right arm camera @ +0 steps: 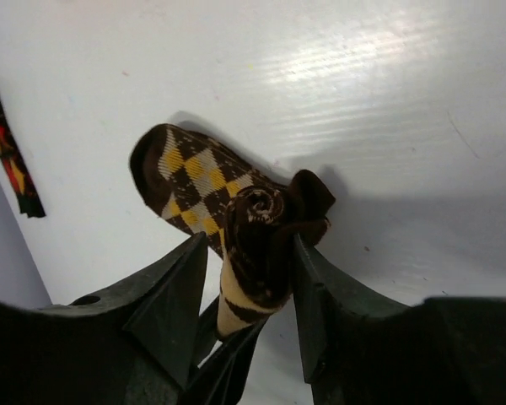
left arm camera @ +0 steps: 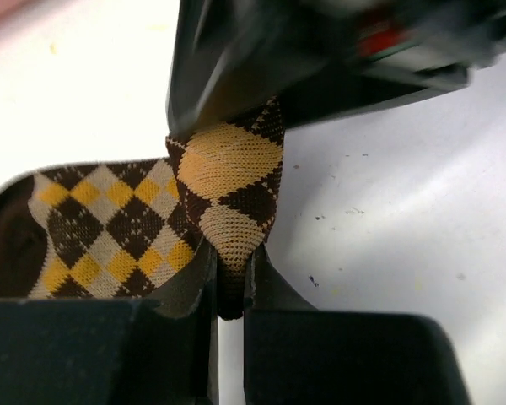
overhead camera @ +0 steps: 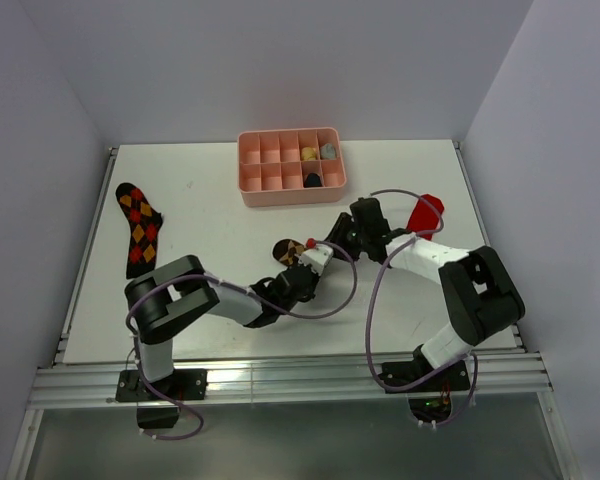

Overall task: Roll the socks
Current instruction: Roll the sock at the center of the board.

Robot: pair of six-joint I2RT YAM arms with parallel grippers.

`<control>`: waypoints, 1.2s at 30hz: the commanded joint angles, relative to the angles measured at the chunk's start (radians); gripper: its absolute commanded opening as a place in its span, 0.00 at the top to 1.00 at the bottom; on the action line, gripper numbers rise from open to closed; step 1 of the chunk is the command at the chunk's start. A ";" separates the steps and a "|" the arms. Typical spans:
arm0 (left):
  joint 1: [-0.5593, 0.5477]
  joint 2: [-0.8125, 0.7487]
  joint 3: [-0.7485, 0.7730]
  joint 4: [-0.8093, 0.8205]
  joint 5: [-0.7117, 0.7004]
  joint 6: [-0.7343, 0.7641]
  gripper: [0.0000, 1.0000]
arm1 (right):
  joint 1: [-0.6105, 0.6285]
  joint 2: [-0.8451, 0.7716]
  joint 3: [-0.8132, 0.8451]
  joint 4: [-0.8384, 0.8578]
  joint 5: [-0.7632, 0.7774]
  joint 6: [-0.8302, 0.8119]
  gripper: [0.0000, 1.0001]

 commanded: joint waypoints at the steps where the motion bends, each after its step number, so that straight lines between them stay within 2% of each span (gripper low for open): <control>1: 0.061 -0.060 -0.059 -0.075 0.156 -0.276 1.00 | 0.003 -0.064 -0.002 0.099 0.010 0.004 0.48; 6: 0.182 -0.073 -0.139 -0.014 0.298 -0.495 0.99 | 0.003 -0.074 -0.029 0.140 -0.010 0.005 0.39; 10: 0.257 -0.067 -0.180 0.035 0.376 -0.596 0.99 | 0.003 -0.058 -0.047 0.171 -0.046 0.007 0.38; 15: 0.305 -0.028 -0.208 0.086 0.463 -0.689 0.99 | 0.003 -0.019 -0.070 0.230 -0.108 0.018 0.30; 20: 0.349 0.007 -0.225 0.139 0.526 -0.744 0.99 | 0.003 0.013 -0.087 0.272 -0.134 0.025 0.22; 36: 0.412 0.099 -0.217 0.204 0.658 -0.843 0.99 | 0.009 0.153 -0.118 0.456 -0.223 0.097 0.20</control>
